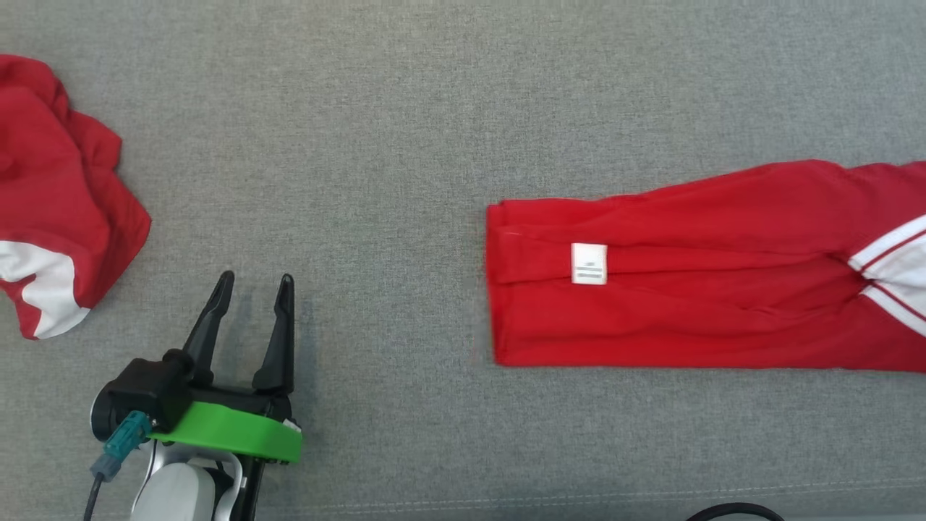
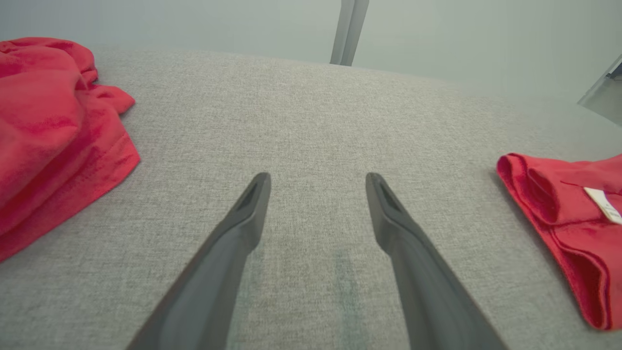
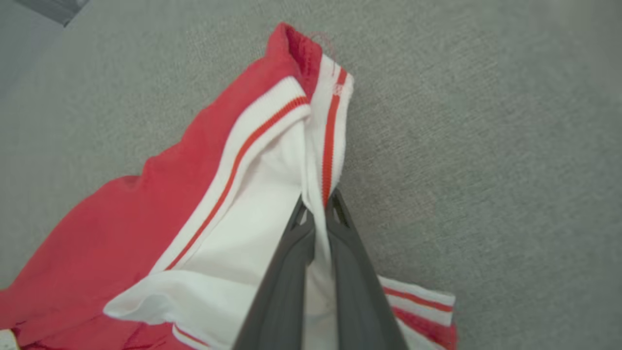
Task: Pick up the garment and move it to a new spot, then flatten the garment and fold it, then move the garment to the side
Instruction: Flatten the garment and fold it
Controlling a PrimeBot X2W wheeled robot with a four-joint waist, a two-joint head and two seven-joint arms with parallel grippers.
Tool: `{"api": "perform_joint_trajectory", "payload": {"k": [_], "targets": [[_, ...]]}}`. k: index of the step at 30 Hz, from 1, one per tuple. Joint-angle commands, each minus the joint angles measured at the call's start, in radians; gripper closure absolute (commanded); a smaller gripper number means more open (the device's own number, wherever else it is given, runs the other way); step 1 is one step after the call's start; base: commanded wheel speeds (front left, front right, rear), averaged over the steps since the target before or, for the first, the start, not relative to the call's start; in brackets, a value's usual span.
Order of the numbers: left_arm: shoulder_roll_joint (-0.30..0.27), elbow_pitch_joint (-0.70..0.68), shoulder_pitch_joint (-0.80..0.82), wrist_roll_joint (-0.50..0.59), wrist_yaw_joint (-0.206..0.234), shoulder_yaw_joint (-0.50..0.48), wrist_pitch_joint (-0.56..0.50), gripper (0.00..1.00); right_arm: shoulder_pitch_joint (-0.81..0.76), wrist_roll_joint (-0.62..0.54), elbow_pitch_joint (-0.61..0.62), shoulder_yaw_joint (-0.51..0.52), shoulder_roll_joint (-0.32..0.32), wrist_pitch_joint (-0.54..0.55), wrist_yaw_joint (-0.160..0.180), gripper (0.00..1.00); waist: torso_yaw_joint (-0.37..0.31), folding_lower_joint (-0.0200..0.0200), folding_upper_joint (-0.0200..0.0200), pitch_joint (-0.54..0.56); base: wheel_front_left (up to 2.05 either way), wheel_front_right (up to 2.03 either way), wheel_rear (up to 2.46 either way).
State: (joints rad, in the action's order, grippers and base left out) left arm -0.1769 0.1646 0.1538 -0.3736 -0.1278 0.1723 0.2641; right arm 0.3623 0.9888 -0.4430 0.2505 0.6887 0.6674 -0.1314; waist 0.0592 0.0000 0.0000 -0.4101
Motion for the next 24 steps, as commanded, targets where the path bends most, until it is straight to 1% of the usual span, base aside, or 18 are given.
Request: {"api": "perform_joint_trajectory", "payload": {"k": [1, 2, 4, 6, 10, 11, 12, 14, 16, 18, 20, 22, 24], "targets": [[0.003, 0.001, -0.005, -0.004, -0.004, 0.009, 0.000, 0.00, -0.014, -0.014, -0.017, 0.063, 0.018, 0.011, 0.001, 1.00, 0.009, 0.0000, 0.0000, 0.023, 0.00, 0.00, 0.00], [0.005, 0.005, -0.010, -0.002, -0.004, 0.013, 0.000, 0.00, -0.017, -0.019, -0.016, 0.094, 0.024, 0.022, 0.001, 1.00, 0.010, 0.0000, 0.0000, 0.030, 0.00, 0.00, 0.00], [0.012, 0.012, -0.019, -0.002, -0.004, 0.020, 0.000, 0.00, -0.010, -0.024, 0.023, 0.136, 0.021, 0.057, 0.001, 1.00, 0.011, 0.0000, 0.0000, 0.042, 0.00, 0.00, 0.00], [0.019, 0.021, -0.027, -0.004, -0.004, 0.029, 0.000, 0.00, -0.010, -0.010, 0.106, 0.141, -0.011, 0.103, 0.001, 1.00, 0.012, 0.0000, 0.0000, 0.054, 0.00, 0.00, 0.00], [0.023, 0.029, -0.032, -0.003, -0.004, 0.029, 0.000, 0.00, -0.065, 0.041, 0.393, 0.062, -0.115, 0.202, 0.001, 1.00, 0.001, 0.0000, 0.0000, 0.071, 0.00, 0.00, 0.00], [0.023, 0.029, -0.032, -0.003, -0.004, 0.029, 0.000, 0.00, -0.065, 0.041, 0.393, 0.062, -0.115, 0.202, 0.001, 1.00, 0.001, 0.0000, 0.0000, 0.071, 0.00, 0.00, 0.00], [0.020, 0.034, -0.039, 0.000, -0.004, 0.024, 0.000, 0.00, -0.078, 0.050, 0.467, 0.031, -0.146, 0.221, 0.001, 1.00, -0.007, 0.0000, 0.0000, 0.072, 0.00, 0.00, 0.00], [0.006, 0.049, -0.047, 0.014, -0.004, 0.030, 0.000, 0.00, -0.095, 0.031, 0.600, -0.040, -0.209, 0.241, 0.001, 1.00, -0.026, 0.0000, 0.0000, 0.065, 0.00, 0.00, 0.00], [-0.004, 0.060, -0.038, 0.018, -0.004, 0.041, 0.000, 0.00, -0.099, -0.018, 0.679, -0.116, -0.274, 0.239, 0.001, 1.00, -0.039, 0.0000, 0.0000, 0.054, 0.00, 0.00, 0.00], [-0.013, 0.073, -0.017, 0.021, -0.004, 0.054, 0.000, 0.00, -0.087, -0.079, 0.704, -0.193, -0.338, 0.229, 0.001, 1.00, -0.042, 0.0000, 0.0000, 0.043, 0.00, 0.00, 0.00], [-0.014, 0.078, 0.006, 0.022, -0.004, 0.066, 0.000, 0.00, -0.071, -0.137, 0.691, -0.268, -0.396, 0.211, 0.001, 1.00, -0.037, 0.0000, 0.0000, 0.030, 0.00, 0.00, 0.00], [-0.013, 0.084, 0.022, 0.017, -0.004, 0.076, 0.000, 0.00, -0.061, -0.183, 0.659, -0.340, -0.440, 0.189, 0.001, 1.00, -0.027, 0.0000, 0.0000, 0.019, 0.00, 0.00, 0.00], [-0.014, 0.090, 0.039, 0.015, -0.004, 0.077, 0.000, 0.00, -0.047, -0.222, 0.622, -0.397, -0.463, 0.164, 0.001, 1.00, -0.017, 0.0000, 0.0000, 0.003, 0.00, 0.00, 0.00]]}}
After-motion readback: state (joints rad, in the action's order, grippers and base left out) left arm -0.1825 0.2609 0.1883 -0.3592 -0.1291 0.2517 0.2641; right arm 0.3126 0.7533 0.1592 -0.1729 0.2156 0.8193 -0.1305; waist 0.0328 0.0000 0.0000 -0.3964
